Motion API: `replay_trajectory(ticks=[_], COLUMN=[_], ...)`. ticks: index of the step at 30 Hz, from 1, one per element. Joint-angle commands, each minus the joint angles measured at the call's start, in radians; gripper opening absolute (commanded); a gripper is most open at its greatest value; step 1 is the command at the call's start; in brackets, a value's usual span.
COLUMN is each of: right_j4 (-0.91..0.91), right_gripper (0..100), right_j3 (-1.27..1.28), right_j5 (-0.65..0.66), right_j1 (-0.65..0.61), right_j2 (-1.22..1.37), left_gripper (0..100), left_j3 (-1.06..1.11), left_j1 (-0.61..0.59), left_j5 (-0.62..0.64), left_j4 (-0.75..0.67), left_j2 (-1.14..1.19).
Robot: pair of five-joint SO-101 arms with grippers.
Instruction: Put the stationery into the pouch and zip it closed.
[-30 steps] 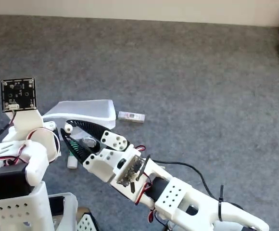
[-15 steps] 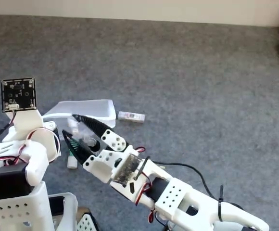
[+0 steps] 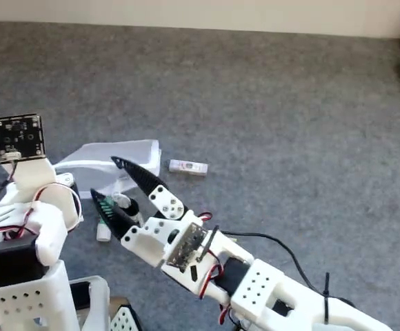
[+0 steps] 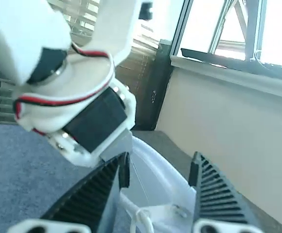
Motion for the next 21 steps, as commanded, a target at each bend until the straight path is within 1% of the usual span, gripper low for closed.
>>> replay_trajectory(ticks=[1,8,16,21], right_j4=[0.173,0.426,0.641,0.779], right_gripper=[19.0,19.0,19.0,19.0], right_j3=[-0.024,-0.142,-0.282,-0.302], right_j5=[0.012,0.012,0.011,-0.003], right_j1=[0.001,0.016,0.022,0.022], right_j2=[-0.11,-0.226,-0.193,-0.191], left_gripper=[1,1,1,1], left_j3=[-0.004,-0.008,-0.004,-0.004], left_j1=[-0.056,-0.154,-0.188,-0.243], left_j5=[0.018,0.061,0.072,0.106], left_j4=[-0.04,-0.044,-0.063,-0.064], left_j2=[0.016,0.012,0.012,0.012])
